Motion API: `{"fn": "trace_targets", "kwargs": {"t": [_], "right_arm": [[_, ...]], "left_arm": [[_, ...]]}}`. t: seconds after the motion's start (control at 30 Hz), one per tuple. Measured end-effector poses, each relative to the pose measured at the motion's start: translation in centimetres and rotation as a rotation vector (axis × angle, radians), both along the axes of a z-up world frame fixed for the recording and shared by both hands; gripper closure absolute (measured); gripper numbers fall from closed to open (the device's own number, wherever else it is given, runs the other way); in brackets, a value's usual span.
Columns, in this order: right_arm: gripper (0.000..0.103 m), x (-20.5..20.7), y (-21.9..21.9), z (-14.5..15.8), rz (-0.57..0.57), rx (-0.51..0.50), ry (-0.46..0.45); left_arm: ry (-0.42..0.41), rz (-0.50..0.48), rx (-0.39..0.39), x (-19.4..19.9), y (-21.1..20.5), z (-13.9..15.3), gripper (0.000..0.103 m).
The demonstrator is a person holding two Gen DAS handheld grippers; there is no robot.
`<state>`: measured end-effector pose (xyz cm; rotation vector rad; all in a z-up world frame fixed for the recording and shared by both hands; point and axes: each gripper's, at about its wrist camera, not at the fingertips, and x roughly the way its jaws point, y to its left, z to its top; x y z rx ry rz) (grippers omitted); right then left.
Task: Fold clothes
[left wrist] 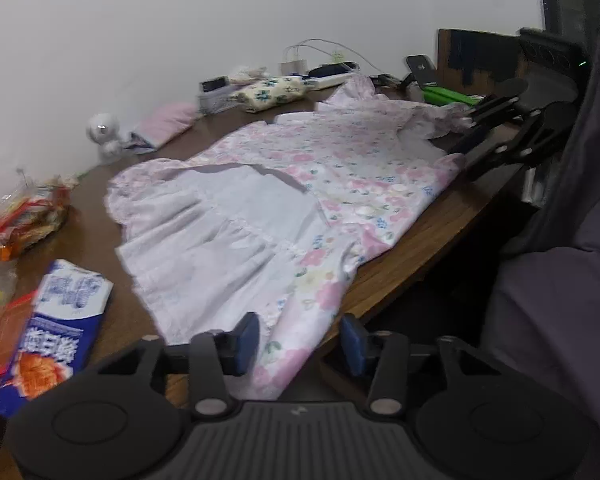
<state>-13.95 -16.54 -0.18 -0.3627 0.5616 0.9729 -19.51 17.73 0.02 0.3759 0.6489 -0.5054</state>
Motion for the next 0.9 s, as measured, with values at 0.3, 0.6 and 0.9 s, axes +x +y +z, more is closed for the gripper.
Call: {"fn": "trace_targets", "kwargs": {"t": [0.3, 0.6, 0.9], "right_arm": [[0.102, 0.6, -0.8, 0.9, 0.043, 0.055, 0.056], [0.102, 8.8, -0.2, 4.3, -0.048, 0.106, 0.033], [0.049, 8.8, -3.3, 5.3, -0.225, 0.008, -0.152]], "left_arm": [[-0.040, -0.065, -0.051, 1.9, 2.2, 2.8, 0.101], [-0.090, 0.001, 0.024, 12.2, 1.9, 4.3, 0.094], [-0.075, 0.119, -0.035, 11.7, 2.1, 4.0, 0.050]]}}
